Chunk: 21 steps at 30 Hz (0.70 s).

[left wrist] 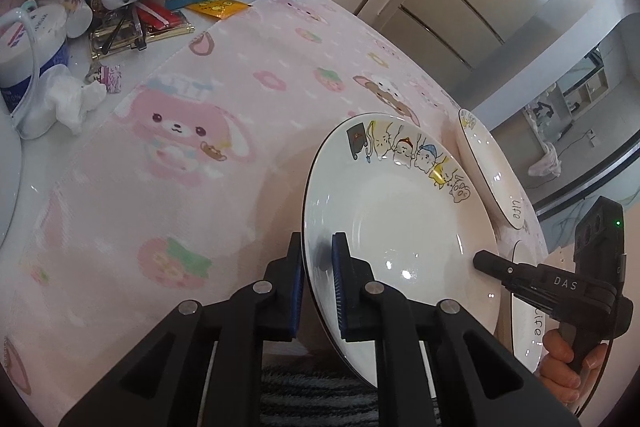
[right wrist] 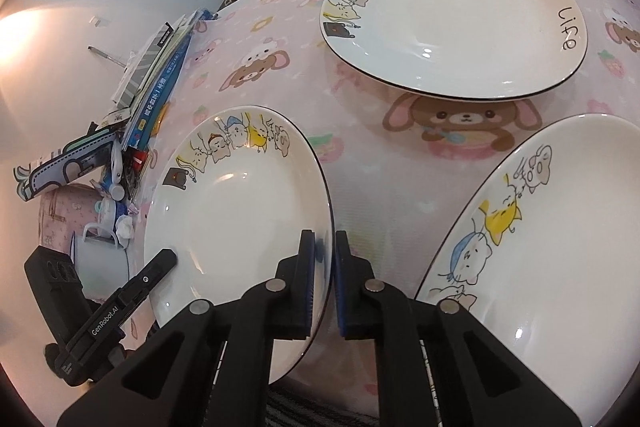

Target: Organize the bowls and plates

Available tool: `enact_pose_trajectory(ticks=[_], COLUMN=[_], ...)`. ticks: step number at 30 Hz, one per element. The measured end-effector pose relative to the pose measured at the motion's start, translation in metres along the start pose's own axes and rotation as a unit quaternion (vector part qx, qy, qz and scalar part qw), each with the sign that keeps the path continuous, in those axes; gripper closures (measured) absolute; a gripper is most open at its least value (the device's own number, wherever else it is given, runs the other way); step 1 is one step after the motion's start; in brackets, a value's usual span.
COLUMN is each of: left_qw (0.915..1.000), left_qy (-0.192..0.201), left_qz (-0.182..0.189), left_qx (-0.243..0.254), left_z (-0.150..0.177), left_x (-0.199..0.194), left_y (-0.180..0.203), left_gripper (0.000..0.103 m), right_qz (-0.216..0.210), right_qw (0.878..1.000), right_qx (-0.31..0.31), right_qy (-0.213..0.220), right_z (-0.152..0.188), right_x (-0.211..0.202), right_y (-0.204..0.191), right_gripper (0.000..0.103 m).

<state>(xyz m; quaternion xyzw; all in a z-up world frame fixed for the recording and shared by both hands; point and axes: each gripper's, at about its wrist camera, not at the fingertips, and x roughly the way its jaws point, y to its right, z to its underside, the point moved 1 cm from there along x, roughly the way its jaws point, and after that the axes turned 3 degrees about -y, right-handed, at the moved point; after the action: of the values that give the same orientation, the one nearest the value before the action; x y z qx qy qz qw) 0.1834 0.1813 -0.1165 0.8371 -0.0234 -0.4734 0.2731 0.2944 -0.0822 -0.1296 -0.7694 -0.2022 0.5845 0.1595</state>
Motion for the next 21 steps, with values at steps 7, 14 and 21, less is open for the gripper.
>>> enact_pose_trajectory(ticks=[7,14,21], left_qw=[1.0,0.999,0.9971], left_qy=[0.003,0.041,0.055], left_qz=[-0.004,-0.002,-0.001], left_qx=[0.006,0.019,0.053], left_z=[0.002,0.005,0.01], left_x=[0.0,-0.017,-0.04], left_y=[0.001,0.005,0.027], left_gripper=[0.089,0.09,0.09], right_qz=[0.003,-0.005,0.003], right_qw=[1.0,1.0,0.998], right_qx=[-0.014,-0.019,-0.042], right_qy=[0.002,0.0,0.045], right_z=[0.0,0.001,0.005], right_x=[0.0,-0.007,-0.044], right_y=[-0.001,-0.004,-0.016], right_gripper=[0.094,0.094,0.093])
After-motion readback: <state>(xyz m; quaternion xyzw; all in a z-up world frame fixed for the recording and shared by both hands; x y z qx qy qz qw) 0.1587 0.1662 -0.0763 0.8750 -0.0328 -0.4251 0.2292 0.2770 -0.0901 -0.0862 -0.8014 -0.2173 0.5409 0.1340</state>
